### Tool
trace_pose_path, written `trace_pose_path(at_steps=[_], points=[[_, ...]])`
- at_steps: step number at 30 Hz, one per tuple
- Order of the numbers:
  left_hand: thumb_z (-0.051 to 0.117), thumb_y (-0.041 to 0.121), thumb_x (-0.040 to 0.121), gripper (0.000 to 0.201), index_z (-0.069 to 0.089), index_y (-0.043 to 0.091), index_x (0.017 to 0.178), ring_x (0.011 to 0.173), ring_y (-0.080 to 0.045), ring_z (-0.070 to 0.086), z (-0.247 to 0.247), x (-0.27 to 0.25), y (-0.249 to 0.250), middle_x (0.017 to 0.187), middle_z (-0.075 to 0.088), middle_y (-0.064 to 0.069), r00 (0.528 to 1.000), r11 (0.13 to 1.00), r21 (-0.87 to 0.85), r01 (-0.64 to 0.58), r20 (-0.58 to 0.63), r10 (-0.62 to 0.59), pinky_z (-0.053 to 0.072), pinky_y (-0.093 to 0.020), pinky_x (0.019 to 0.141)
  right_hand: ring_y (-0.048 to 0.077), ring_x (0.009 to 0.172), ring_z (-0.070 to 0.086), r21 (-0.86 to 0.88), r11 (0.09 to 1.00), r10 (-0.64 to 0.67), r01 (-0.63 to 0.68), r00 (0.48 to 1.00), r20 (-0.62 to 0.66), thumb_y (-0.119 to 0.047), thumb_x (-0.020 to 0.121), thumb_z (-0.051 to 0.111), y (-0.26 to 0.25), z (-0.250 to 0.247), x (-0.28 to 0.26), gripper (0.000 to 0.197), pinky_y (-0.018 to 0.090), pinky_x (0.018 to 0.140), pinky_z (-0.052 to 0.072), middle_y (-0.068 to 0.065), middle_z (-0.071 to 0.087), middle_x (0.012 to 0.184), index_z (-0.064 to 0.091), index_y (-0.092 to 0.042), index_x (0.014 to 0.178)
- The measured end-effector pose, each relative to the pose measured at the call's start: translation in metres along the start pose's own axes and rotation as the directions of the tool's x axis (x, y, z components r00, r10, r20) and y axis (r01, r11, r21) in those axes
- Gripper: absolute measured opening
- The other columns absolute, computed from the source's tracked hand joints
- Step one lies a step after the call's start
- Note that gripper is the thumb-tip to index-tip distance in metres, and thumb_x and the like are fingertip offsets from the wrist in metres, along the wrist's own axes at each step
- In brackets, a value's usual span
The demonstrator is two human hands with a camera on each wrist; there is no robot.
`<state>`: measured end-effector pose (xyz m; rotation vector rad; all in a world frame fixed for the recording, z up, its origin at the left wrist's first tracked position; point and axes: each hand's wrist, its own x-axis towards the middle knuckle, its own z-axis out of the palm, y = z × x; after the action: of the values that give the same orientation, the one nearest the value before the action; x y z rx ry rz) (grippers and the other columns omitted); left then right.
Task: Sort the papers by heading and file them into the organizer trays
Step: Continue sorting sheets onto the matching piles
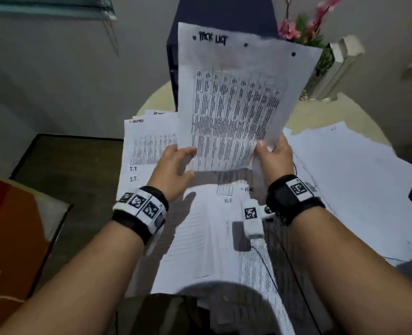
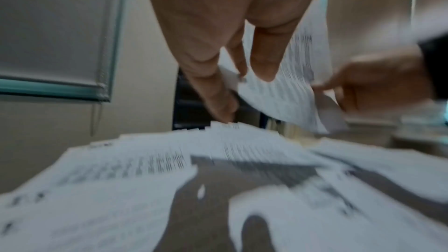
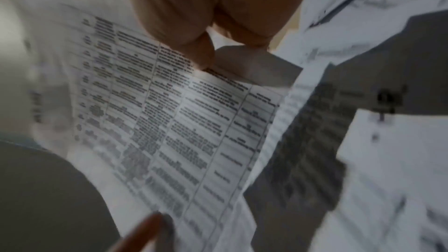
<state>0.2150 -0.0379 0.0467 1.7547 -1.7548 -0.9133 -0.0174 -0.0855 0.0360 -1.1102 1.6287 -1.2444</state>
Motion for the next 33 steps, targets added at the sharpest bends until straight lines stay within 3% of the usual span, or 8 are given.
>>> trace_pose_path(at_steps=[2,5,11,18,22,24,29,33], points=[[0.075,0.020,0.084,0.076,0.035,0.028,0.149,0.144,-0.028,0.028,0.032,0.009,-0.010,0.159,0.013,-0.008,0.983,0.986,0.127,0.105,0.136,-0.122,0.027,-0.032,0.115,0.018,0.091,0.062,-0.035,0.999,-0.026,0.023,0.997,-0.069,-0.009,0.095,0.050,0.007,-0.014,0.018,0.025,0.027,0.082,0.053,0.003,0.064,0.104,0.055,-0.016,0.118],[0.082,0.037,0.075,0.112,0.003,0.040,0.154,0.150,-0.037,-0.004,0.068,0.009,-0.023,0.162,-0.017,0.001,0.901,0.879,0.430,0.205,0.269,-0.341,0.021,-0.069,0.110,0.015,0.074,0.048,-0.071,0.997,0.029,-0.042,0.984,-0.175,0.002,0.097,0.042,0.019,-0.027,0.036,0.019,0.004,0.053,0.039,0.005,0.054,0.092,0.054,-0.009,0.107],[0.083,0.032,0.076,0.119,-0.008,0.046,0.151,0.147,-0.038,-0.020,0.086,0.004,-0.033,0.159,-0.028,0.008,0.813,0.787,0.563,0.251,0.319,-0.488,0.020,-0.079,0.102,0.019,0.055,0.041,-0.557,0.806,0.183,-0.199,0.979,-0.085,0.001,0.093,0.042,0.059,-0.041,0.052,0.010,0.013,0.032,0.027,0.005,0.044,0.072,0.050,-0.004,0.095],[0.085,0.029,0.073,0.121,-0.006,0.054,0.148,0.147,-0.035,-0.019,0.087,0.004,-0.031,0.159,-0.025,0.008,0.823,0.782,0.564,0.264,0.291,-0.488,0.018,-0.078,0.104,0.021,0.064,0.055,-0.703,0.672,0.429,-0.232,0.896,0.114,0.004,0.077,0.060,0.069,-0.030,0.052,0.015,0.025,0.045,0.041,0.006,0.054,0.076,0.049,-0.007,0.078],[0.083,0.031,0.076,0.117,-0.006,0.056,0.147,0.148,-0.030,-0.021,0.086,0.002,-0.032,0.159,-0.025,0.007,0.840,0.793,0.549,0.265,0.272,-0.469,0.019,-0.077,0.104,0.022,0.071,0.053,-0.674,0.706,0.385,-0.217,0.916,0.109,-0.001,0.086,0.050,0.073,-0.027,0.048,0.015,0.022,0.046,0.032,0.001,0.049,0.074,0.047,-0.013,0.078],[0.082,0.036,0.076,0.113,-0.005,0.056,0.147,0.148,-0.029,-0.021,0.084,0.002,-0.034,0.160,-0.023,0.008,0.854,0.796,0.549,0.254,0.259,-0.451,0.020,-0.077,0.104,0.025,0.078,0.055,-0.673,0.709,0.361,-0.211,0.928,0.089,-0.001,0.087,0.048,0.073,-0.029,0.046,0.010,0.023,0.050,0.034,0.002,0.051,0.078,0.050,-0.009,0.093],[0.081,0.036,0.077,0.110,0.001,0.055,0.148,0.147,-0.030,-0.022,0.085,0.002,-0.038,0.160,-0.023,0.007,0.837,0.778,0.580,0.243,0.279,-0.470,0.021,-0.078,0.103,0.028,0.086,0.056,-0.691,0.696,0.409,-0.198,0.899,0.155,-0.004,0.088,0.054,0.072,-0.031,0.042,0.060,0.035,0.072,0.049,0.007,0.054,0.091,0.028,-0.010,0.142],[0.081,0.037,0.076,0.107,0.004,0.052,0.149,0.148,-0.031,-0.019,0.084,0.005,-0.033,0.161,-0.018,0.006,0.833,0.770,0.591,0.241,0.281,-0.476,0.020,-0.077,0.104,0.033,0.136,0.034,-0.791,0.591,0.345,-0.158,0.936,0.071,-0.011,0.088,0.060,0.060,-0.040,0.039,0.082,0.048,0.109,0.033,0.011,0.031,0.150,0.013,-0.020,0.154]])
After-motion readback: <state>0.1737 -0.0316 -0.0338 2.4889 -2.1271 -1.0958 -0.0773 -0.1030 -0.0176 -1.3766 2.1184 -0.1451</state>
